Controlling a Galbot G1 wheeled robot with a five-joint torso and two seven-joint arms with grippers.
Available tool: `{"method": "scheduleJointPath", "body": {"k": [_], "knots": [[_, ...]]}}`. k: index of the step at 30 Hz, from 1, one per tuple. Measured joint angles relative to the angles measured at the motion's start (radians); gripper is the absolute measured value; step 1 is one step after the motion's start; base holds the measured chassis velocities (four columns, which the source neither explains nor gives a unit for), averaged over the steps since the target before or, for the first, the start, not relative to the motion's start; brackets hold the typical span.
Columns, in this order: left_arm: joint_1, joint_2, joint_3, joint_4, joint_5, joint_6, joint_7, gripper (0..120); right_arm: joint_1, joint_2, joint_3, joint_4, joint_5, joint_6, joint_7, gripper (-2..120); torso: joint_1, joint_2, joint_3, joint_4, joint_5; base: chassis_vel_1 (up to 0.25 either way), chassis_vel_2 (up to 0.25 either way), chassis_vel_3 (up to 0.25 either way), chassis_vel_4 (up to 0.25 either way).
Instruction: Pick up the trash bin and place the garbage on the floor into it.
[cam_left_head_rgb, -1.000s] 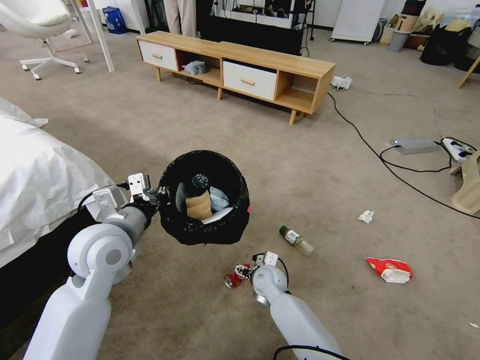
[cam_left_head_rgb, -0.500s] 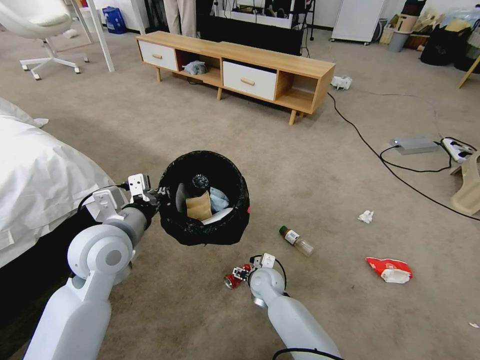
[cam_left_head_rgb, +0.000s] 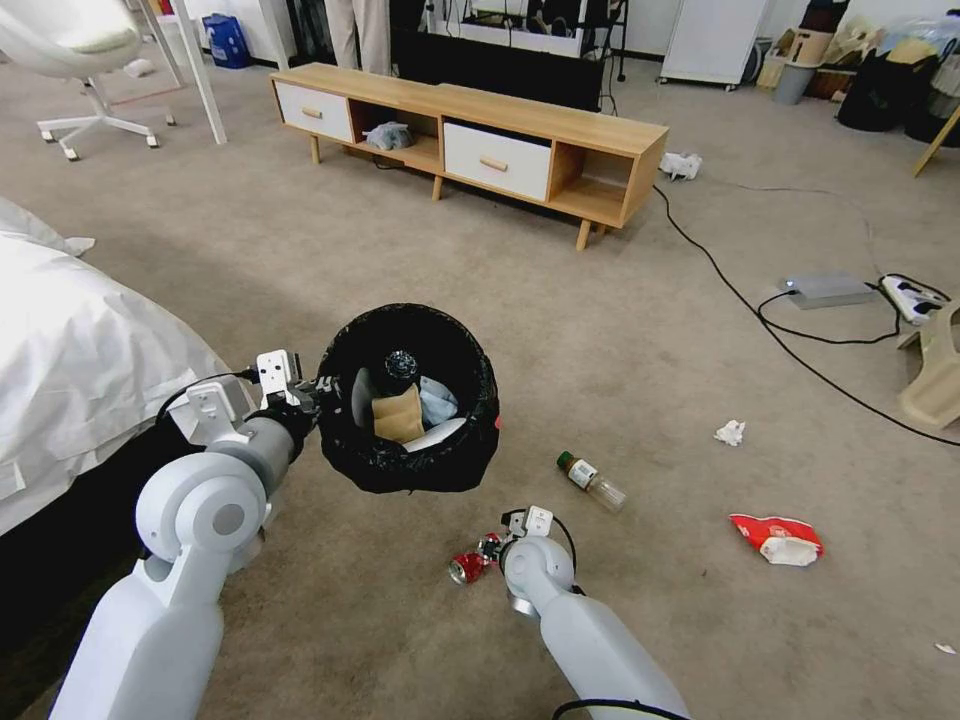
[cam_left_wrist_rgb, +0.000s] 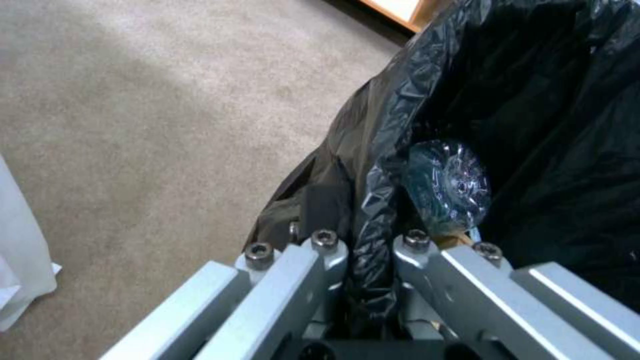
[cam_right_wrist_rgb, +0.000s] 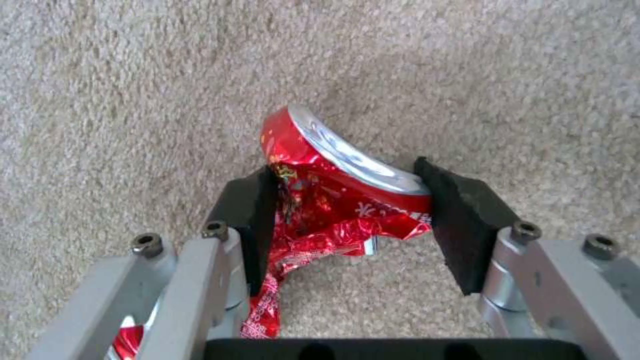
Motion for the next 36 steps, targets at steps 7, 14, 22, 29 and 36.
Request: {"method": "scheduleJointPath", "body": {"k": [7, 14, 22, 29, 36], "knots": [[-0.002, 0.001, 0.0, 0.003, 0.0, 0.0, 0.0, 0, 0.002, -0.002, -0.002, 0.0, -0.001, 0.003, -0.003, 49, 0.0, 0.0, 0.0, 0.0, 0.0001, 0.0, 0.0, 0.0, 0.0], [0.0, -0.001, -0.001, 0.01, 0.006, -0.002, 0.004, 0, 0.006, -0.003, -0.006, -0.004, -0.01, 0.005, -0.007, 49, 0.0, 0.0, 0.0, 0.0001, 0.0001, 0.0, 0.0, 0.0, 0.0], [-0.005, 0.003, -0.002, 0.013, 0.003, -0.002, 0.004, 0, 0.001, -0.042, -0.003, 0.051, -0.024, 0.012, 0.002, 44, 0.0, 0.0, 0.0, 0.0002, 0.0002, 0.0, 0.0, 0.0, 0.0], [-0.01, 0.005, -0.004, 0.018, -0.001, -0.002, 0.004, 0, -0.026, -0.116, 0.028, 0.156, -0.063, 0.024, 0.009, 44, 0.0, 0.0, 0.0, 0.0, 0.0002, 0.0, 0.0, 0.0, 0.0], [-0.014, 0.007, -0.003, 0.024, -0.003, -0.002, 0.004, 0, -0.06, -0.177, 0.081, 0.266, -0.087, 0.028, 0.009, 44, 0.0, 0.0, 0.0, 0.0, 0.0001, 0.0, 0.0, 0.0, 0.0]]}}
